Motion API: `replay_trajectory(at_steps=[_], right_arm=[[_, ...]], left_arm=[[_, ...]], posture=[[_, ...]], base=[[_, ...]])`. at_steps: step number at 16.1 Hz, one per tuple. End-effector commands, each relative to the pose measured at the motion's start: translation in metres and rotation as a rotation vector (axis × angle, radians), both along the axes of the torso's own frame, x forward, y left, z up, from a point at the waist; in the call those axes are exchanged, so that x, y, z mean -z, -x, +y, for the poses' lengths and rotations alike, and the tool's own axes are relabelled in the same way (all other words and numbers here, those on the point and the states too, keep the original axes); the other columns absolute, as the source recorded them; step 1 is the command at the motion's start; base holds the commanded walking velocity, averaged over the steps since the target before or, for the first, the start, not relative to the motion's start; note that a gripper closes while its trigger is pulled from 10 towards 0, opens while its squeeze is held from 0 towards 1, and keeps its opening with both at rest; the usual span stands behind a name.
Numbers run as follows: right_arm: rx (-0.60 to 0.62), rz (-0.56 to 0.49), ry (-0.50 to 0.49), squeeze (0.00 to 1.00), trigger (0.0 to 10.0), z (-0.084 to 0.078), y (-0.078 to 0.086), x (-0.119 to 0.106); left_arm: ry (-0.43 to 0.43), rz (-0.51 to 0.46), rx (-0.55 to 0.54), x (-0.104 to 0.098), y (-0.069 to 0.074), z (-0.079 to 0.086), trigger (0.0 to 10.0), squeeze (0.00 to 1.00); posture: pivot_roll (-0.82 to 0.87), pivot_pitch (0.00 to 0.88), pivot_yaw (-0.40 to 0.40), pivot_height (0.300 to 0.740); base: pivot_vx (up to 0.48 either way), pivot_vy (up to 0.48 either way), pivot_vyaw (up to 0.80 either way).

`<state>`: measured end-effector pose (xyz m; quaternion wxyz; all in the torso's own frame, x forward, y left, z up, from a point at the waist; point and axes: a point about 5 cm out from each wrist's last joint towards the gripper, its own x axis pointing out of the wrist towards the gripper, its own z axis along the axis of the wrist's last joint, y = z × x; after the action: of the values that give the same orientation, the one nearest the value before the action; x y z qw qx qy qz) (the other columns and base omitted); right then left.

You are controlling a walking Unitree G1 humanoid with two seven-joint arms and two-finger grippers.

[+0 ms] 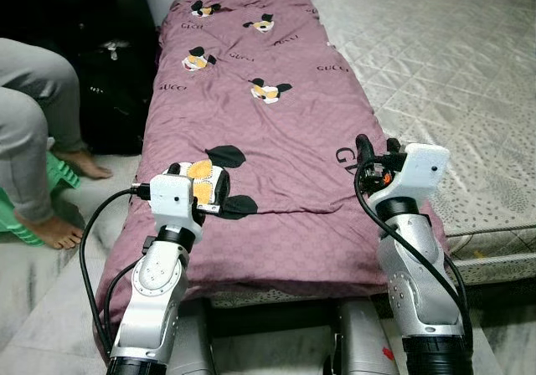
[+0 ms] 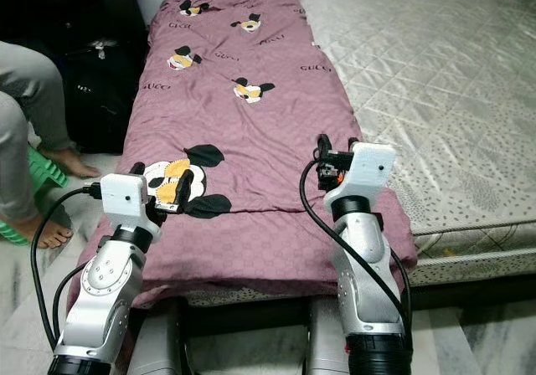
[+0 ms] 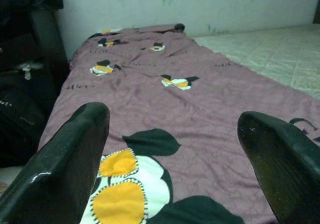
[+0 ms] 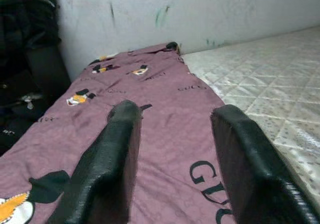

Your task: Clean up the room

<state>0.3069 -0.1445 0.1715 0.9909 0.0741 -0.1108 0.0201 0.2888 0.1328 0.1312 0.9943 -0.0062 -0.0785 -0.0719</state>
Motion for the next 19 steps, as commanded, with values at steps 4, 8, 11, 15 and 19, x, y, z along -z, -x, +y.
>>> replay_trajectory(at_steps=[4, 8, 11, 15, 19], right_arm=[[0.003, -0.026, -0.007, 0.00, 10.0, -0.005, -0.005, -0.008], [0.024, -0.021, -0.006, 0.00, 10.0, -0.010, -0.006, -0.008], [0.029, -0.022, 0.009, 0.00, 10.0, -0.012, -0.009, -0.009], [0.043, -0.010, 0.016, 0.00, 10.0, -0.013, -0.006, -0.005], [0.060, -0.001, 0.017, 0.00, 10.0, -0.014, -0.006, -0.001]], left_arm=[[-0.012, 0.013, -0.012, 0.005, 0.005, 0.004, 10.0, 0.00], [-0.014, 0.008, -0.011, 0.004, 0.001, 0.004, 10.0, 0.00], [-0.014, 0.007, -0.014, 0.004, 0.000, 0.004, 10.0, 0.00], [-0.015, 0.003, -0.011, 0.004, 0.000, 0.004, 10.0, 0.00], [-0.018, 0.003, -0.012, 0.003, 0.000, 0.005, 10.0, 0.00]], posture=[[0.00, 0.054, 0.084, 0.573], [-0.01, 0.056, 0.077, 0.613], [-0.01, 0.052, 0.076, 0.648], [-0.01, 0.041, 0.074, 0.693], [-0.01, 0.035, 0.089, 0.733]], base=[[0.000, 0.000, 0.00], [0.000, 0.000, 0.00], [0.000, 0.000, 0.00], [0.000, 0.000, 0.00], [0.000, 0.000, 0.00]])
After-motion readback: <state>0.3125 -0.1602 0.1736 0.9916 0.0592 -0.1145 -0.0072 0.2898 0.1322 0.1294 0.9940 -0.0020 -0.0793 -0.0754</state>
